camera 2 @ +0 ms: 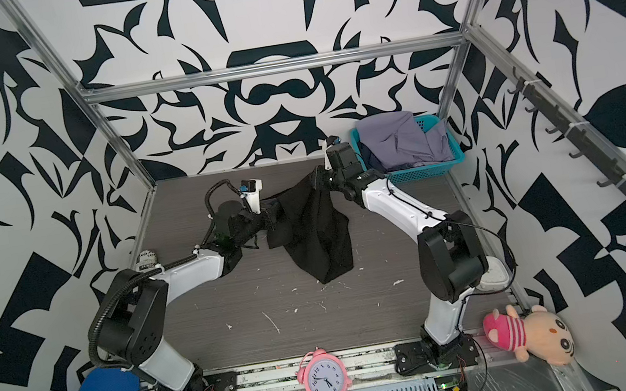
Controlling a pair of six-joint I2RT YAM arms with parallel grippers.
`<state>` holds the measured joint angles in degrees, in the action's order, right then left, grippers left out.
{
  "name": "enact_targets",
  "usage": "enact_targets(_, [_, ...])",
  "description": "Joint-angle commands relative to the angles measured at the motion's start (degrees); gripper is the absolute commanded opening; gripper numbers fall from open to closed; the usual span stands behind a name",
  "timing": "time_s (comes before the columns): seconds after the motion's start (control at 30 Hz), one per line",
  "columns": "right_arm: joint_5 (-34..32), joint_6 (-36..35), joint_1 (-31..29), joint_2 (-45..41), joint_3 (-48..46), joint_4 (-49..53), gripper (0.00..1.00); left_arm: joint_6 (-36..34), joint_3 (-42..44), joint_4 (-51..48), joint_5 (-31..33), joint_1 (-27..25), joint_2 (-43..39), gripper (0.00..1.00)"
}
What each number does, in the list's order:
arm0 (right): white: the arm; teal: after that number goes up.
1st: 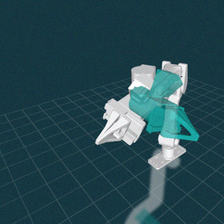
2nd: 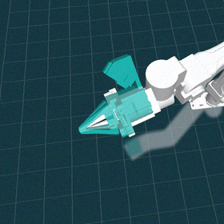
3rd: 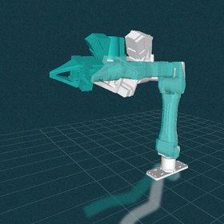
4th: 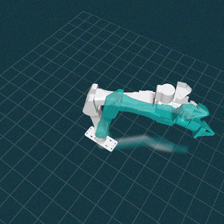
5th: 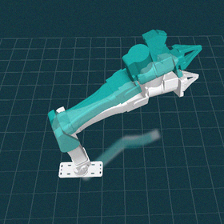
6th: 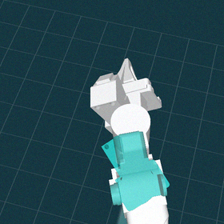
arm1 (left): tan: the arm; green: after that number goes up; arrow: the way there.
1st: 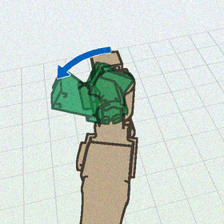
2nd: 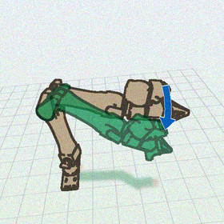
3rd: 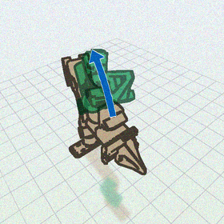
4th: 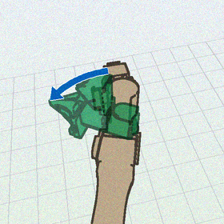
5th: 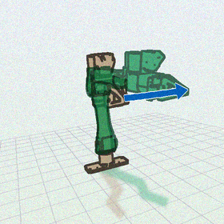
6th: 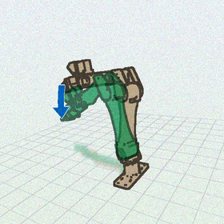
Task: Fold and stack the skirts
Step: 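Grasp the hanging skirt edge with the left gripper while the right holds it, then stretch the skirt between both grippers, pulling them apart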
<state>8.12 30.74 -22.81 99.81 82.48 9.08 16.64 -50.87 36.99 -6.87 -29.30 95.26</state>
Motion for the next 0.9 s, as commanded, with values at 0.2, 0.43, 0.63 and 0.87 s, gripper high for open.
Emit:
enact_targets(0.2, [0.66, -0.22, 1.54, -8.93, -6.62, -0.78, 0.43, -4.55, 3.24, -1.57, 6.44, 0.72, -4.59, 0.0])
enact_targets(0.43, [11.74, 2.55, 1.32, -16.68, -25.35, -5.59, 0.3, -7.04, 5.02, -2.74, 8.92, 2.44, -7.99, 0.0])
enact_targets(0.63, [22.06, 7.51, -2.23, -16.9, -33.05, -13.74, 0.32, -7.98, 5.96, -2.52, 10.69, 2.67, -9.48, 0.0])
enact_targets(0.87, [23.7, 16.87, -4.13, -12.03, -37.18, -26.88, 0.41, -7.52, 5.96, -2.66, 10.74, 2.62, -9.88, 0.0])
